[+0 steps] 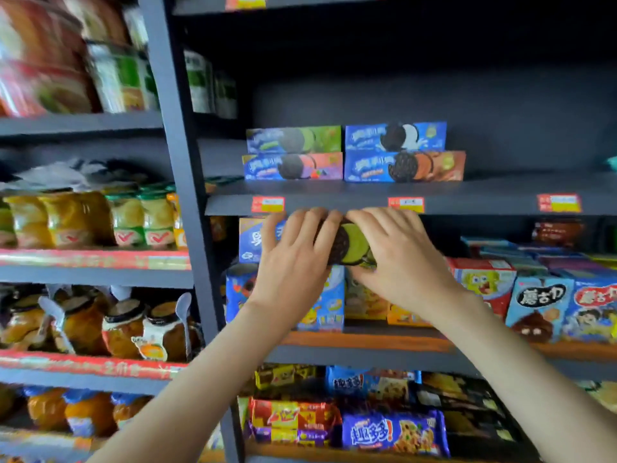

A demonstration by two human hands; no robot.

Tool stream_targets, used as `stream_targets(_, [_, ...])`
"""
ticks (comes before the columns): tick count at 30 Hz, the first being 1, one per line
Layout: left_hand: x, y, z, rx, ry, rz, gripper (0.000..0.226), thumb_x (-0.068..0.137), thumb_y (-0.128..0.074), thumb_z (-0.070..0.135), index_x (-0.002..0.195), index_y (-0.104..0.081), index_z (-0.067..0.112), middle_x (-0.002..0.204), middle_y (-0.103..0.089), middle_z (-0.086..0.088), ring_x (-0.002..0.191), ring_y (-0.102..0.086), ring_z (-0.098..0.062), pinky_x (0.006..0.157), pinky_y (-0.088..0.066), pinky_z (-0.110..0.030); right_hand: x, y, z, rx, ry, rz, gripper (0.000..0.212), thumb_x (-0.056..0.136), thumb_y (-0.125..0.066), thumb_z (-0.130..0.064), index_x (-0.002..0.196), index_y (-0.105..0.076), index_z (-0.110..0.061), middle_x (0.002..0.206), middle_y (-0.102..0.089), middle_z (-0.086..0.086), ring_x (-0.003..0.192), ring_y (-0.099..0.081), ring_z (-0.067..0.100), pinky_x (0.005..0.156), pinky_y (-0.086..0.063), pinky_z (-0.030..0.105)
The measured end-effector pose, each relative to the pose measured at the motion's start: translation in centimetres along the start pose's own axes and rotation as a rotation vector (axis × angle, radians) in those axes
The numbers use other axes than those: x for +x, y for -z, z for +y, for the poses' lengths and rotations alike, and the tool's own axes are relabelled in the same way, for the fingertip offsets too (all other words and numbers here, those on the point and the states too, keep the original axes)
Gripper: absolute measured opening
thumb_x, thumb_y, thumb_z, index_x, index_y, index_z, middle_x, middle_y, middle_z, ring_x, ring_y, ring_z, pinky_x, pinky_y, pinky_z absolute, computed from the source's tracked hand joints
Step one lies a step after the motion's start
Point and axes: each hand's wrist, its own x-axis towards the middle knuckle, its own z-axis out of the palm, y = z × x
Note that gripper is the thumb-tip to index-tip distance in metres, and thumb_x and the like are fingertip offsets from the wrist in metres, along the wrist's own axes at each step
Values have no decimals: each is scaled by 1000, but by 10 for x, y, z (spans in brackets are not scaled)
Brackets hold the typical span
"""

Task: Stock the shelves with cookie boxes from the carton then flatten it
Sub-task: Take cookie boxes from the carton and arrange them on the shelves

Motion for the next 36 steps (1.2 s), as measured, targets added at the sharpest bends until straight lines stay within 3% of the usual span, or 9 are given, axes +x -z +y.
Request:
stream_targets(3, [18, -8, -25, -54, 32, 149, 62, 69, -64, 17, 127, -43, 13, 129, -50, -13, 112, -44, -28, 96, -30, -45, 47, -5, 1, -31, -22, 84, 67, 62, -77, -31, 123, -55, -11, 114, -61, 5, 107, -54, 27, 90, -30, 35])
stream_targets(6, [36, -16, -45, -134, 21, 215, 46, 68, -55, 18, 113, -49, 12, 115, -57, -14, 96, -44, -30, 85, -32, -41, 93, -13, 5, -43, -38, 152, 62, 64, -67, -32, 122, -56, -12, 113, -63, 6, 106, -53, 27, 89, -28, 35])
stream_targets(10, [76, -34, -74, -213, 113, 127, 28, 68, -40, 19, 87, -60, 13, 86, -57, -8, 75, -50, -30, 66, -35, -37, 148, -26, 17, -48, -40, 142, 67, 66, -81, -27, 125, -54, -11, 120, -61, 6, 111, -53, 29, 91, -24, 32])
stream_targets(12, [101, -41, -88, -206, 173, 39, 29, 69, -36, 18, 86, -60, 13, 84, -58, -7, 77, -55, -31, 64, -40, -34, 178, -33, 24, -23, -80, 65, 62, 76, -74, -31, 130, -48, -16, 128, -55, 2, 119, -46, 26, 95, -22, 31])
stream_targets(16, [139, -67, -108, -133, 209, -402, 38, 91, -45, 15, 129, -43, 8, 128, -47, -14, 120, -43, -33, 96, -36, -40, 231, -61, 37, -169, -121, -114, 53, 81, -66, -31, 128, -45, -17, 127, -53, 1, 121, -43, 23, 101, -22, 35])
stream_targets(19, [152, -91, -118, -97, 254, -527, 46, 94, -42, 11, 139, -31, 7, 139, -40, -15, 129, -38, -32, 101, -36, -42, 255, -81, 45, -235, -164, -197, 52, 79, -67, -28, 124, -43, -16, 126, -51, 2, 122, -42, 23, 102, -24, 40])
stream_targets(22, [155, -115, -130, -36, 257, -653, 48, 96, -40, 12, 142, -27, 8, 143, -38, -14, 133, -35, -30, 102, -36, -41, 267, -97, 52, -270, -216, -279, 65, 76, -74, -28, 128, -37, -16, 132, -47, 2, 128, -38, 23, 106, -25, 42])
stream_targets(29, [171, -130, -137, -65, 278, -549, 43, 93, -45, 13, 135, -39, 6, 136, -43, -14, 126, -43, -29, 95, -43, -39, 274, -121, 64, -118, -197, -273, 66, 76, -74, -33, 130, -38, -22, 134, -43, -2, 124, -35, 23, 100, -26, 40])
stream_targets(36, [177, -149, -143, -166, 246, -656, 47, 93, -51, 11, 137, -36, 6, 134, -40, -15, 126, -41, -29, 97, -42, -40, 260, -124, 71, -30, -240, -298, 66, 81, -69, -38, 137, -36, -27, 140, -40, -4, 127, -32, 22, 101, -24, 40])
